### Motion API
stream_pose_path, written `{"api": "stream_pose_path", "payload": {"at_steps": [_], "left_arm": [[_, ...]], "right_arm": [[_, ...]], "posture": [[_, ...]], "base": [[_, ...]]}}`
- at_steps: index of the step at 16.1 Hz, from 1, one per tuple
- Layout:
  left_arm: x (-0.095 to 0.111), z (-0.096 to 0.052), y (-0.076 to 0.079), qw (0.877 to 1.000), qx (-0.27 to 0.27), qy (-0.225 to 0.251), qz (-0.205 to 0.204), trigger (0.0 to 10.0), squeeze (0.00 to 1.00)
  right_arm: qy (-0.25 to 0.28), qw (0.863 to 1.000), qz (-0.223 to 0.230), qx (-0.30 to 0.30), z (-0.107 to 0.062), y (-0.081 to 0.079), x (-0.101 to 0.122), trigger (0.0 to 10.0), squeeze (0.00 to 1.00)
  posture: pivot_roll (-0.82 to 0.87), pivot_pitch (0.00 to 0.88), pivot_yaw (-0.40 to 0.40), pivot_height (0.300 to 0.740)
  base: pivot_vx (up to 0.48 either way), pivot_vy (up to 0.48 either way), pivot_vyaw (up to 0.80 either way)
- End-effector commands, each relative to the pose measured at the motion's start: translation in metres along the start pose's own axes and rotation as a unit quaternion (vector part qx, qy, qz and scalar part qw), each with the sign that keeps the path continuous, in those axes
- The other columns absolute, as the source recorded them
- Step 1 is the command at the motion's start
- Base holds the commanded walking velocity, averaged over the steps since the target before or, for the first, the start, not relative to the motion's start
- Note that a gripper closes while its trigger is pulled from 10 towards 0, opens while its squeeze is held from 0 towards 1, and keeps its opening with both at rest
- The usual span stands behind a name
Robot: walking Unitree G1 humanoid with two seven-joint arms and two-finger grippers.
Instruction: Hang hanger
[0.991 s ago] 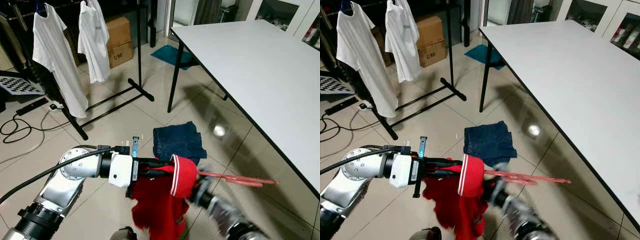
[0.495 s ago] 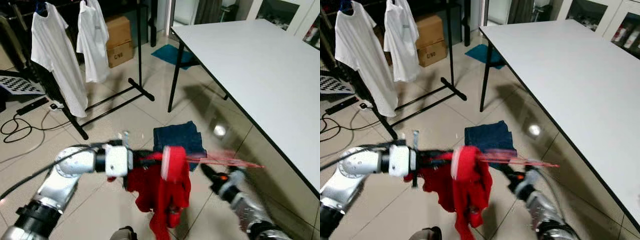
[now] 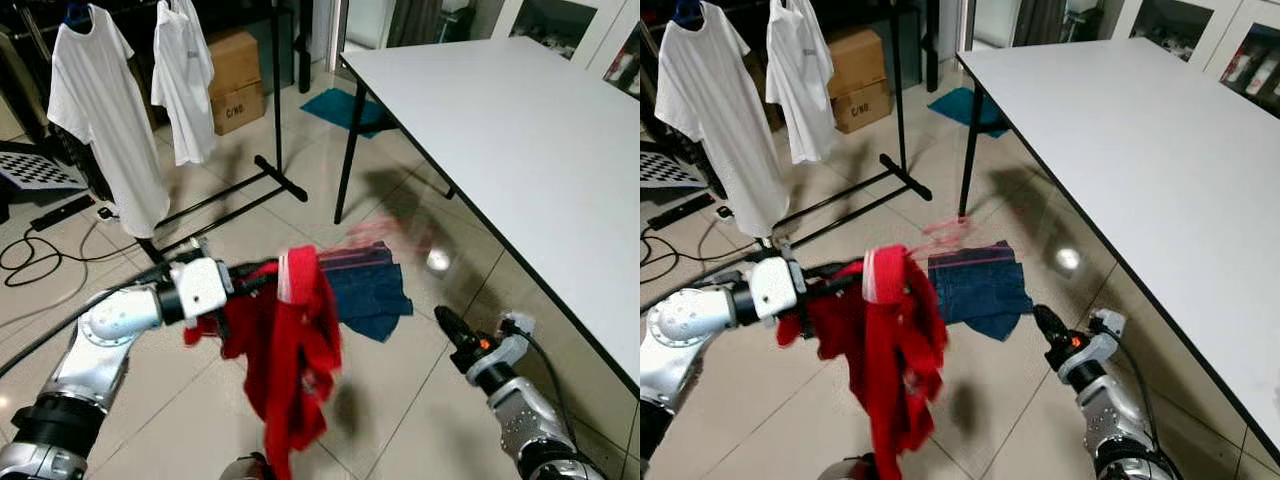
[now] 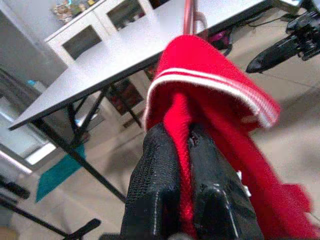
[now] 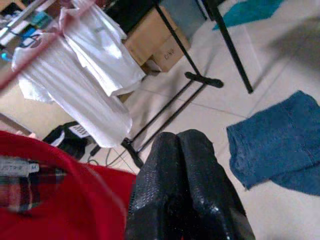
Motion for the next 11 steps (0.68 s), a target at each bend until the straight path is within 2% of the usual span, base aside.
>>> {"api": "stream_pose_path", "payload": {"at_steps": [1,4,5,7,9,10,11], "left_arm": [[0.004,0.000,-0.011,1.000,0.024,0.010,0.011,10.0,0.00],[0.009,0.004,-0.014,0.999,0.019,0.024,0.019,10.0,0.00],[0.011,0.005,-0.014,0.999,0.014,0.027,0.022,10.0,0.00],[0.014,0.007,-0.012,0.999,0.002,0.032,0.030,10.0,0.00],[0.022,0.011,-0.011,0.998,-0.009,0.050,0.042,10.0,0.00],[0.025,0.012,-0.011,0.997,-0.016,0.058,0.049,10.0,0.00],[0.029,0.012,-0.010,0.996,-0.025,0.067,0.060,10.0,0.00]], "right_arm": [[0.007,1.000,-0.003,0.000,-0.004,0.002,0.001,0.0,0.00],[-0.073,0.996,-0.060,0.002,-0.004,-0.003,-0.029,0.0,0.00],[-0.081,0.994,-0.067,-0.002,-0.003,-0.004,-0.033,6.5,0.00],[-0.088,0.993,-0.074,-0.011,-0.002,-0.004,-0.037,10.0,0.00],[-0.160,0.973,-0.164,0.008,-0.006,-0.008,-0.057,10.0,0.00],[-0.178,0.966,-0.187,0.017,-0.008,-0.009,-0.063,10.0,0.19],[-0.196,0.951,-0.236,0.028,-0.008,-0.012,-0.069,10.0,1.00]], "posture": [[0.18,0.103,-0.014,0.740],[0.19,0.101,-0.013,0.740],[0.19,0.101,-0.013,0.740],[0.19,0.101,-0.010,0.740],[0.18,0.100,-0.012,0.740],[0.19,0.100,-0.015,0.740],[0.19,0.101,-0.016,0.740]], "base": [[0.000,0.000,0.00],[0.000,0.000,0.00],[0.000,0.000,0.00],[0.000,0.000,0.00],[0.000,0.000,0.00],[0.000,0.000,0.00],[0.000,0.000,0.00]]}}
Point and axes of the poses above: a point about 5 cm out from each wrist's last joint towards the gripper, its own z axis pointing out of the wrist towards the gripper, its own x axis along the axis of the wrist's last joint, y = z × x, the point moved 3 cm from there along z, pointing out of the wrist towards the gripper, and after that the axes turned 9 degrees about z, right-handed, at the moved point
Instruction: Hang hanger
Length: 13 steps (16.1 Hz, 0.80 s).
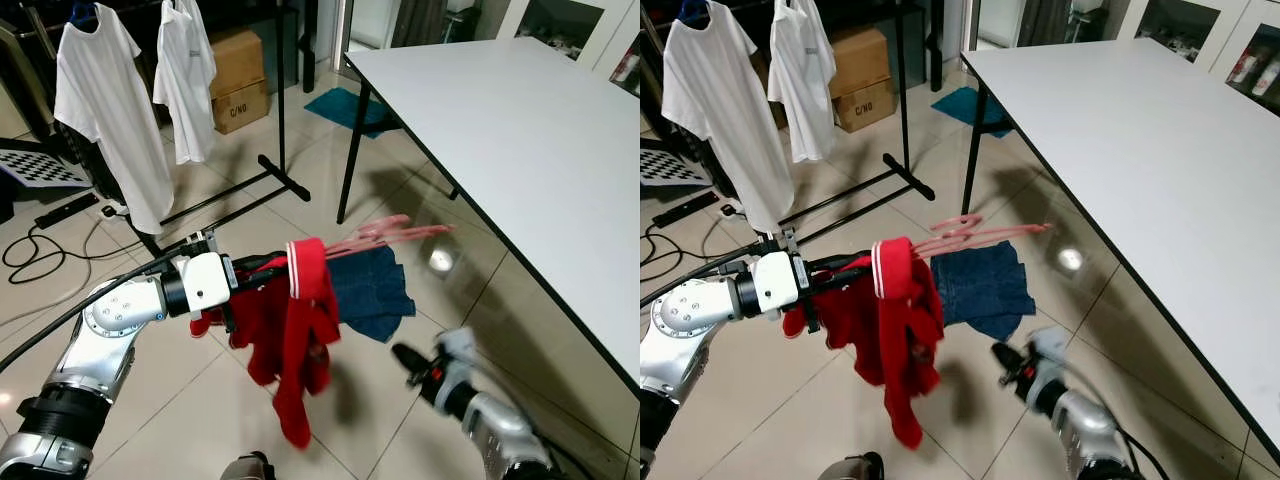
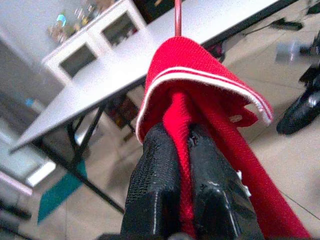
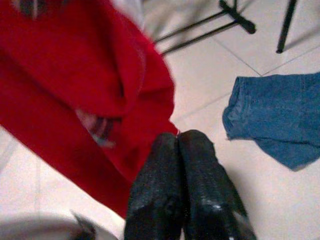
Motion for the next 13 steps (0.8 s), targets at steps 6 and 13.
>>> {"api": "stream_pose_path", "payload": {"at_steps": [6,13], "left_arm": [[0.008,-0.022,0.012,0.994,-0.069,0.014,0.085,10.0,0.00],[0.009,-0.026,0.014,0.980,-0.124,0.025,0.156,10.0,0.00]], "right_arm": [[-0.034,0.969,-0.242,0.018,0.008,-0.017,-0.003,10.0,0.00],[-0.058,0.951,-0.305,0.008,0.008,-0.018,-0.012,10.0,0.00]], "posture": [[0.20,0.109,-0.028,0.740],[0.20,0.106,-0.028,0.740]], "base": [[0.000,0.000,0.00],[0.000,0.000,0.00]]}}
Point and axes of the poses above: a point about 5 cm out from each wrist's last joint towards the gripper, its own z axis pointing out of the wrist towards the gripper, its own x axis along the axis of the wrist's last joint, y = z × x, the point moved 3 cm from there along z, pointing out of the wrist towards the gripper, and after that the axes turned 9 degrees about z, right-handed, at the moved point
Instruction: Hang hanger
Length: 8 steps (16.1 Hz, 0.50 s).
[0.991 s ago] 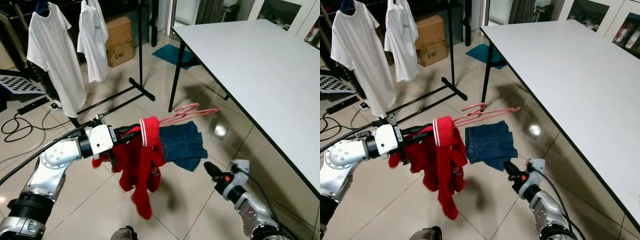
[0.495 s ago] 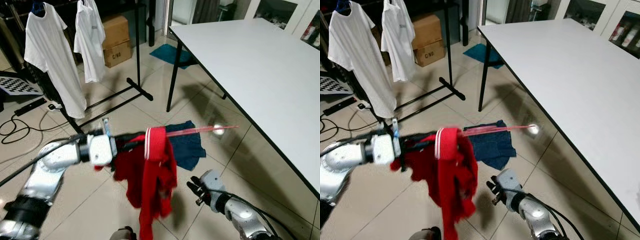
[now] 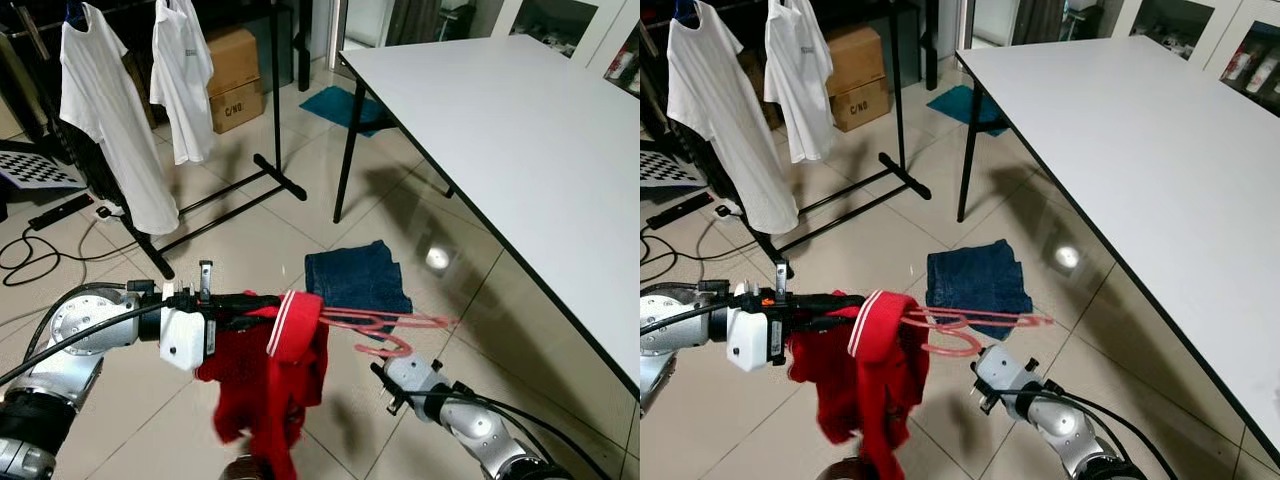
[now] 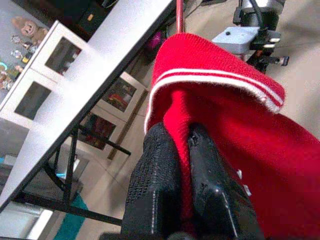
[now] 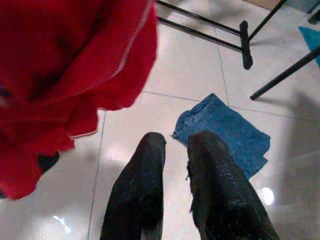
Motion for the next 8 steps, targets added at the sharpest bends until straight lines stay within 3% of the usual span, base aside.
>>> {"api": "stream_pose_path", "payload": {"at_steps": [1,8], "left_arm": [[0.0030,-0.0007,-0.0101,0.999,-0.006,0.007,0.046,10.0,0.00],[-0.0042,-0.0038,-0.0113,0.994,-0.025,0.001,0.109,10.0,0.00]], "right_arm": [[-0.009,1.000,-0.005,0.008,-0.0016,-0.0076,-0.0064,10.0,0.00],[-0.019,1.000,-0.019,0.014,0.0016,-0.0165,-0.0088,10.0,0.00]], "posture": [[0.20,0.106,-0.027,0.740],[0.20,0.104,-0.025,0.740]], "base": [[0.000,0.000,0.00],[0.000,0.000,0.00]]}}
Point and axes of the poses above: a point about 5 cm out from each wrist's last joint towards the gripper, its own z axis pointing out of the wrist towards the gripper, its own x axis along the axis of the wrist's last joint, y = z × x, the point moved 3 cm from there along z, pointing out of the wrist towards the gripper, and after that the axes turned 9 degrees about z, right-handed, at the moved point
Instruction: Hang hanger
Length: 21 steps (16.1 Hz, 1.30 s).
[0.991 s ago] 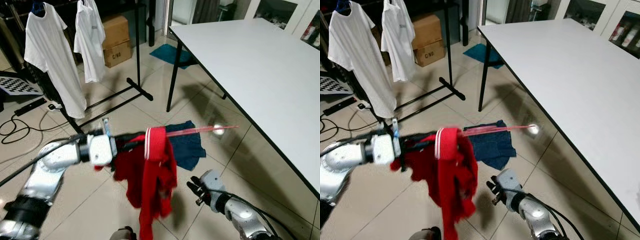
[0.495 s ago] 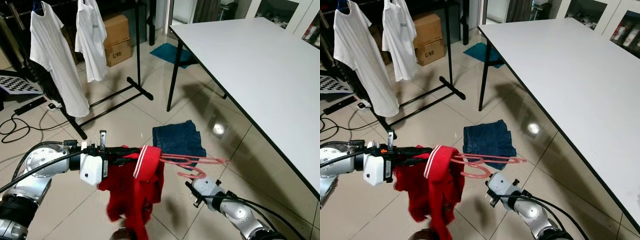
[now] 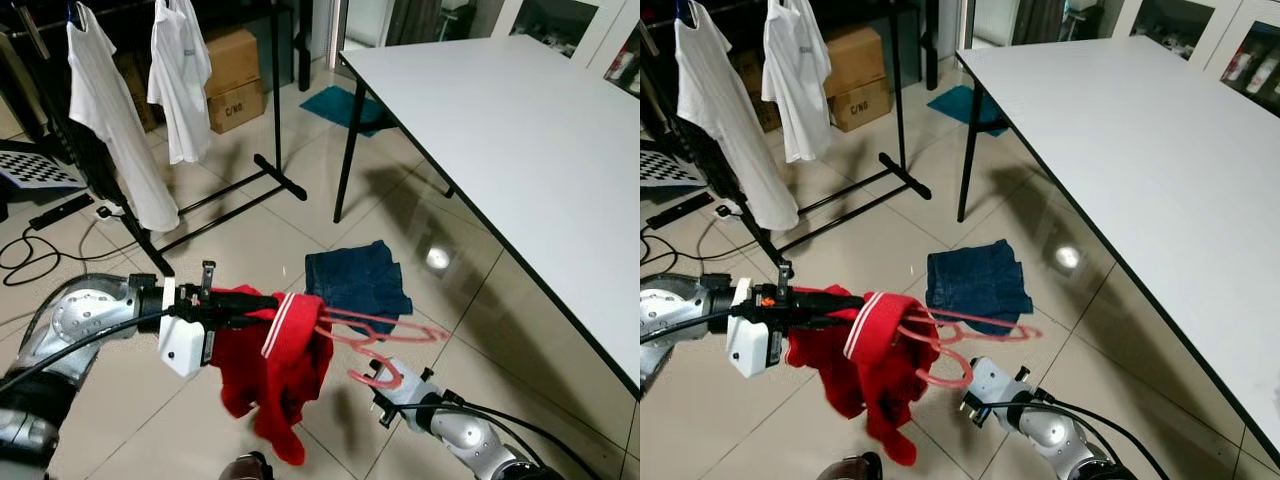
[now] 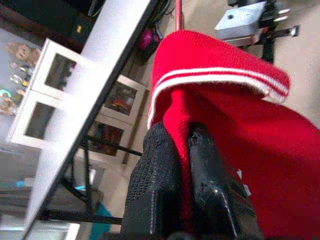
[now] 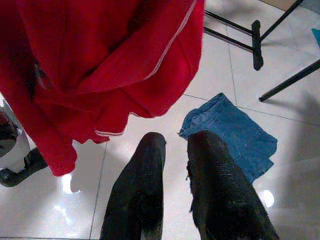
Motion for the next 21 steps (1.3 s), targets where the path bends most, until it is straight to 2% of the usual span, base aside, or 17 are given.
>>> {"api": "stream_pose_path", "payload": {"at_steps": [1,5,6,7,10,13,17,19,21], "left_arm": [[0.000,-0.003,-0.004,1.000,-0.006,-0.001,0.027,10.0,0.00],[-0.009,-0.013,0.011,0.998,-0.050,-0.027,0.031,10.0,0.00],[-0.015,-0.018,0.014,0.997,-0.063,-0.047,0.020,10.0,0.00],[-0.028,-0.027,0.016,0.993,-0.076,-0.087,-0.004,10.0,0.00],[-0.043,-0.032,0.010,0.989,-0.052,-0.136,-0.028,10.0,0.00],[-0.049,-0.027,0.013,0.987,-0.043,-0.150,-0.032,10.0,0.00],[-0.053,-0.014,0.010,0.987,-0.018,-0.162,-0.010,10.0,0.00],[-0.051,-0.004,0.012,0.989,-0.020,-0.149,0.002,10.0,0.00],[-0.049,0.006,0.012,0.990,-0.044,-0.133,0.028,9.9,0.00]], "right_arm": [[-0.011,1.000,-0.005,-0.003,-0.002,-0.001,-0.006,10.0,0.00],[-0.028,0.999,-0.002,-0.026,-0.003,0.003,-0.011,10.0,0.00],[-0.032,0.999,-0.002,-0.031,-0.004,0.004,-0.013,10.0,0.00],[-0.037,0.999,0.003,-0.037,-0.006,0.005,-0.016,10.0,0.00],[-0.041,0.998,0.011,-0.043,-0.007,0.007,-0.018,10.0,0.00],[-0.038,0.998,0.014,-0.038,-0.009,0.006,-0.019,10.0,0.00],[-0.031,0.999,0.015,-0.026,-0.007,-0.002,-0.018,10.0,0.00],[-0.029,0.999,0.018,-0.015,-0.006,-0.010,-0.017,10.0,0.00],[-0.031,0.999,0.022,-0.007,-0.004,-0.017,-0.018,10.0,0.00]], "posture": [[0.20,0.104,-0.024,0.740],[0.20,0.104,-0.022,0.740],[0.20,0.104,-0.022,0.740],[0.19,0.106,-0.020,0.740],[0.19,0.106,-0.020,0.740],[0.19,0.117,-0.021,0.740],[0.18,0.144,-0.005,0.740],[0.18,0.151,0.009,0.740],[0.18,0.157,0.025,0.740]], "base": [[0.000,0.000,0.00],[0.000,0.000,0.00],[0.000,0.000,0.00],[0.000,0.000,0.00],[0.000,0.000,0.00],[0.000,0.000,0.00],[0.000,0.000,0.00],[0.000,0.000,0.00],[0.000,0.000,0.00]]}}
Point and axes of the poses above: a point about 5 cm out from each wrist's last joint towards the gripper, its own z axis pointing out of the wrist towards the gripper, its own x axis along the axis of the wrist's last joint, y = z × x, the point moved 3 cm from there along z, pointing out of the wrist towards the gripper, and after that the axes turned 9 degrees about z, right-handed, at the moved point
